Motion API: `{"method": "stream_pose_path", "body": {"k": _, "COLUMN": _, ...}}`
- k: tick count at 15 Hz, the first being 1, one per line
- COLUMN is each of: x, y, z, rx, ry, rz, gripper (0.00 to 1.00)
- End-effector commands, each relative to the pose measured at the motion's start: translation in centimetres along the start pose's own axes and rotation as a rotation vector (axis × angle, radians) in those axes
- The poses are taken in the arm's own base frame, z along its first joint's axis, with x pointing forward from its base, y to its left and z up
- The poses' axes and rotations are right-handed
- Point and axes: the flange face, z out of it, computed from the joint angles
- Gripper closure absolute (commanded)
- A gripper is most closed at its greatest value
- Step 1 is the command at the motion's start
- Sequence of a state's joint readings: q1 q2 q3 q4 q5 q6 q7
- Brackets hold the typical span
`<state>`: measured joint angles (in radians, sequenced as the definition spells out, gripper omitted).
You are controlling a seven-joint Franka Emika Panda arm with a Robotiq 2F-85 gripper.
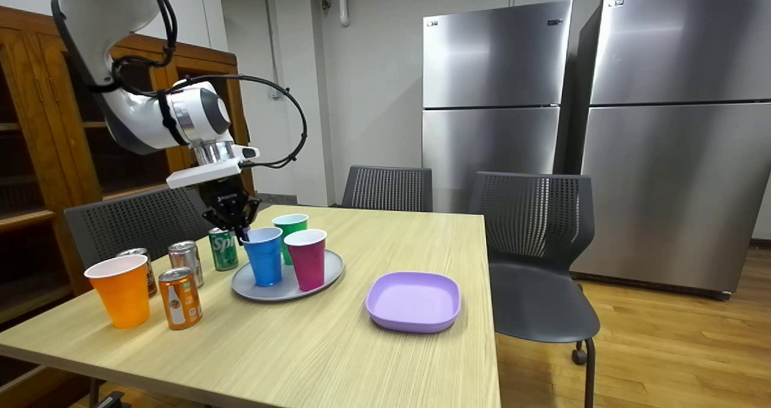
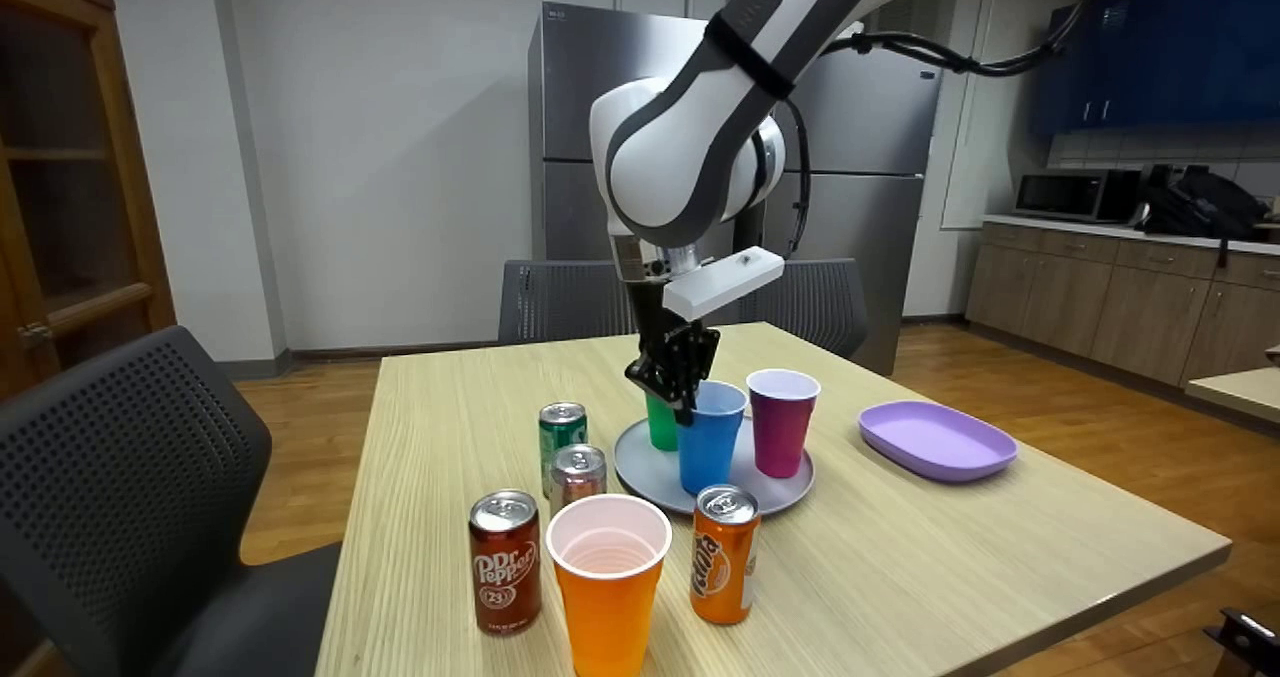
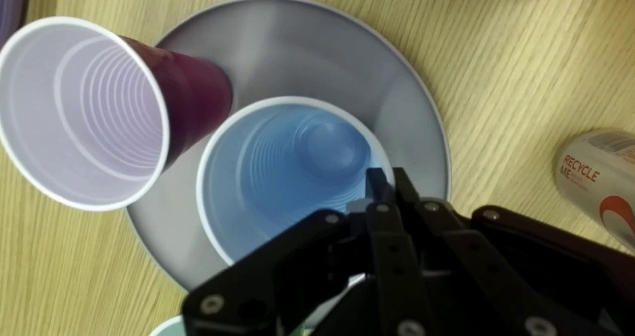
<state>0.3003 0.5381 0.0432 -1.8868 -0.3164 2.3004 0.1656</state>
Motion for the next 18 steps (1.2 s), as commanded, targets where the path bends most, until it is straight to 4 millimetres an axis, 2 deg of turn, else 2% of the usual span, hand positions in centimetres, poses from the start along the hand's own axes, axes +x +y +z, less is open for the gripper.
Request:
{"method": "stream_pose_path", "body": {"k": 1, "x": 0.4, "y": 0.3, "z": -0.6, "rx": -0.008, "ry": -0.004, "rz": -0.020, "gripper": 0.99}}
{"method": "stream_pose_path", "body": {"k": 2, "x": 0.3, "y": 0.2, "z": -0.7, "rx": -0.008, "ry": -0.005, "rz": -0.020, "gripper": 0.89}}
{"method": "stream_pose_path", "body": {"k": 3, "x": 0.2, "y": 0.2, "z": -0.7, "rx": -0.007, "ry": -0.005, "rz": -0.019, "gripper": 0.68}}
{"method": "stream_pose_path", "body": {"k": 12, "x": -1.1, "y": 0.6, "z": -2.6, "rx": -0.012, "ry": 0.023, "rz": 0.003, "gripper": 0.03}}
{"method": "stream_pose_path", "body": {"k": 13, "x": -1.4, "y": 0.7, "z": -2.9, "rx": -0.012, "ry": 0.029, "rz": 0.006, "gripper": 0.00}}
{"method": "stream_pose_path", "body": {"k": 18, "x": -3.3, "y": 1.3, "z": -5.2, "rx": -0.018, "ry": 0.063, "rz": 0.024, "gripper": 0.00}}
